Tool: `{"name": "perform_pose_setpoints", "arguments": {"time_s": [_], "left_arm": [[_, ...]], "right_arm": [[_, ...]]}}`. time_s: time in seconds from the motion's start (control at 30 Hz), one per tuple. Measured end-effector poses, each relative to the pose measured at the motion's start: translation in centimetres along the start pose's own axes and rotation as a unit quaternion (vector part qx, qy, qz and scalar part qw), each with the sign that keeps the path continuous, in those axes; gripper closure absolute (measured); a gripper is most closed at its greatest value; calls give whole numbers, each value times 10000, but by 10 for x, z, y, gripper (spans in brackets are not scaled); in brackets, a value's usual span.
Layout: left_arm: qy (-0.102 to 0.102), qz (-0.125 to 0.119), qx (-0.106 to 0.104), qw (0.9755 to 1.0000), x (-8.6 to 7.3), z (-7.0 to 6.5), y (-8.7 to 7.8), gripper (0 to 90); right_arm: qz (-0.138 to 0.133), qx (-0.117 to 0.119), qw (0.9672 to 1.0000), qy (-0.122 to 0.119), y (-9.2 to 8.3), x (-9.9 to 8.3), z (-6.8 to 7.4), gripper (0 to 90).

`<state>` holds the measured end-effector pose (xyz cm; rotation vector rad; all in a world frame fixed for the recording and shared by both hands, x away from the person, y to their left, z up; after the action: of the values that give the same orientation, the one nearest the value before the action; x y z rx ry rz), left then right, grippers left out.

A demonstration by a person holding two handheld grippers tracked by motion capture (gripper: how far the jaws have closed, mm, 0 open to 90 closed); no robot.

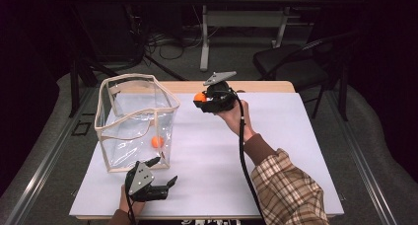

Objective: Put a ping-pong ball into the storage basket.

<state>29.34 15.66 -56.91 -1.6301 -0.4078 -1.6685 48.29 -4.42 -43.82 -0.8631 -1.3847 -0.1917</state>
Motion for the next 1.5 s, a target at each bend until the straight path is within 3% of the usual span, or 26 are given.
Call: {"name": "perform_pose_setpoints", "arguments": {"time_s": [1.5], "left_arm": [[19, -6, -1, 10000, 0, 0, -1, 159]], "right_arm": [[-337, -32, 9994, -106, -4, 31, 4, 503]]}}
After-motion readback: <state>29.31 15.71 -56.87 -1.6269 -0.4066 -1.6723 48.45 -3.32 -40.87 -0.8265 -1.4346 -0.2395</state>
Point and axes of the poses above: each handheld gripper's, and its own axes: y roughly forward along the jaws, x roughly out of its top, z roughly to its left, the point moved 5 cm from there along y, roughly forward along the jaws, and after that the axes turned 8 degrees about -z, right-handed, at the moved point
